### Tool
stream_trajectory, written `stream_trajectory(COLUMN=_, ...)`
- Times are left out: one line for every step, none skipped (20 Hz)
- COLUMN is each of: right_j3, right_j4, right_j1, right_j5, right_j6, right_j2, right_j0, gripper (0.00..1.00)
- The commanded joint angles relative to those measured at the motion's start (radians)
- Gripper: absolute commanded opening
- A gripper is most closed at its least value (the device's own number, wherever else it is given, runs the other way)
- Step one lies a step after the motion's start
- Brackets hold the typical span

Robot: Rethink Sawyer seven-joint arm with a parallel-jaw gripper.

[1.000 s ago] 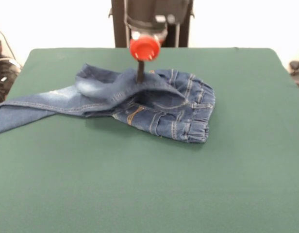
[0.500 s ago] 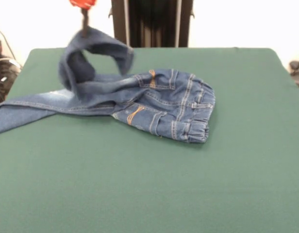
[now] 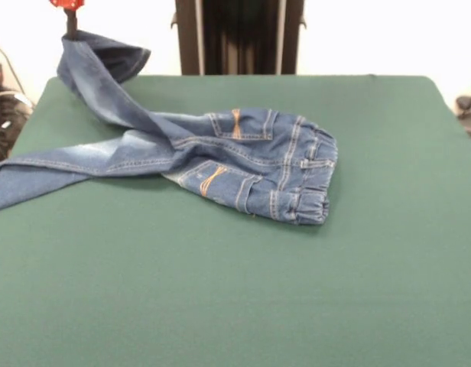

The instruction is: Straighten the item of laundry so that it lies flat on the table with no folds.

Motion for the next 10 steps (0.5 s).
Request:
stream_trajectory(right_j3=0.174, right_j4=-0.194, right_j1=0.081, right_j5=-0.025, right_j6=-0.236, right_j2=0.306, right_j0=-0.113, gripper=0.0)
stream_trajectory(right_j3=0.18, right_j4=-0.22, right_j1=0.086, right_j5=-0.034, right_j6=-0.219, right_j2=0.317, right_j0=-0.121, gripper=0.0)
stream_trajectory(right_j3=0.177, right_j4=-0.25, right_j1=0.094, right_j5=-0.039, right_j6=-0.209, right_j2=0.329, right_j0=-0.136, gripper=0.0)
stream_trajectory(right_j3=0.175, right_j4=-0.279, right_j1=0.108, right_j5=-0.054, right_j6=-0.198, right_j2=0.337, right_j0=-0.147, gripper=0.0)
stream_trajectory(right_j3=0.169, right_j4=-0.307, right_j1=0.125, right_j5=-0.067, right_j6=-0.193, right_j2=0.35, right_j0=-0.167, gripper=0.0)
stream_trajectory(right_j3=0.163, right_j4=-0.335, right_j1=0.143, right_j5=-0.08, right_j6=-0.189, right_j2=0.362, right_j0=-0.188, gripper=0.0)
stream_trajectory(right_j3=0.153, right_j4=-0.362, right_j1=0.155, right_j5=-0.081, right_j6=-0.192, right_j2=0.373, right_j0=-0.206, gripper=0.0)
stream_trajectory(right_j3=0.149, right_j4=-0.385, right_j1=0.155, right_j5=-0.081, right_j6=-0.19, right_j2=0.381, right_j0=-0.211, gripper=0.0)
stream_trajectory(right_j3=0.143, right_j4=-0.405, right_j1=0.155, right_j5=-0.078, right_j6=-0.193, right_j2=0.389, right_j0=-0.216, gripper=0.0)
stream_trajectory(right_j3=0.137, right_j4=-0.45, right_j1=0.148, right_j5=-0.077, right_j6=-0.165, right_j2=0.399, right_j0=-0.214, gripper=1.0)
